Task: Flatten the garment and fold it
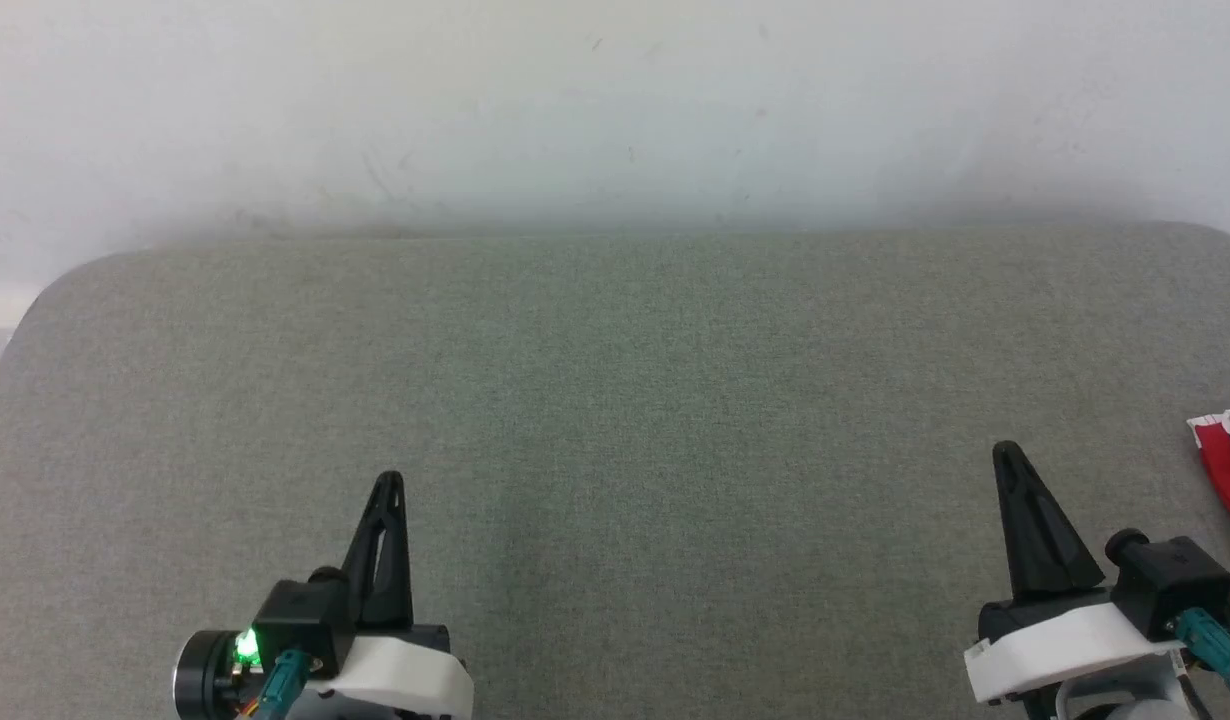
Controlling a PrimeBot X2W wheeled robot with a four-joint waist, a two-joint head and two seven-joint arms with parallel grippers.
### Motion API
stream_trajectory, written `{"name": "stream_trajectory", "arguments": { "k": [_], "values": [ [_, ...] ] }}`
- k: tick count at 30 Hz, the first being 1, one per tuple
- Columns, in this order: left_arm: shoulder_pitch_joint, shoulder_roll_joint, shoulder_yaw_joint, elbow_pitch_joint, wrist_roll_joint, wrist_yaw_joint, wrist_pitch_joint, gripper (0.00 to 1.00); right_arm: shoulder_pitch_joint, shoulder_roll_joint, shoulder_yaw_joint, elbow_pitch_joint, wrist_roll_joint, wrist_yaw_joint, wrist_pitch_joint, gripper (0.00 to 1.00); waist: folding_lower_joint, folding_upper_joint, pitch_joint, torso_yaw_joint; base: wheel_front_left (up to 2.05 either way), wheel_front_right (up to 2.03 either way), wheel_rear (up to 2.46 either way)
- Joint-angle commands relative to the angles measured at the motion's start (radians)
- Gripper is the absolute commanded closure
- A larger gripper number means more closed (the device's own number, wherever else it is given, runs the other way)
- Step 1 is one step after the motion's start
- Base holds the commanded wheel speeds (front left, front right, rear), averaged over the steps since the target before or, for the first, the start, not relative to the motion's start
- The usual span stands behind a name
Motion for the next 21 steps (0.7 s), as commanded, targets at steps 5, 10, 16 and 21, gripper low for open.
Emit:
{"name": "stream_trajectory", "arguments": {
  "k": [5, 10, 16, 21],
  "values": [
    [-0.011, -0.001, 0.012, -0.002, 0.011, -0.007, 0.014, 1.0, -0.008, 0.001, 0.004, -0.007, -0.012, 0.0, 0.014, 1.0, 0.0, 0.0, -0.001, 0.0, 0.0, 0.0, 0.0],
    [-0.013, -0.001, 0.016, -0.003, 0.014, -0.011, 0.024, 1.0, -0.01, 0.001, 0.005, -0.009, -0.017, 0.0, 0.024, 1.0, 0.0, 0.0, -0.002, -0.001, 0.0, 0.0, 0.0],
    [-0.016, -0.001, 0.021, -0.004, 0.017, -0.014, 0.037, 1.0, -0.012, 0.002, 0.006, -0.012, -0.022, -0.001, 0.036, 1.0, 0.0, 0.0, -0.003, -0.001, 0.0, 0.0, 0.0],
    [-0.018, -0.001, 0.025, -0.004, 0.02, -0.018, 0.047, 1.0, -0.014, 0.002, 0.007, -0.014, -0.027, -0.001, 0.047, 1.0, 0.0, 0.0, -0.004, -0.001, 0.0, 0.0, 0.0]
  ]
}}
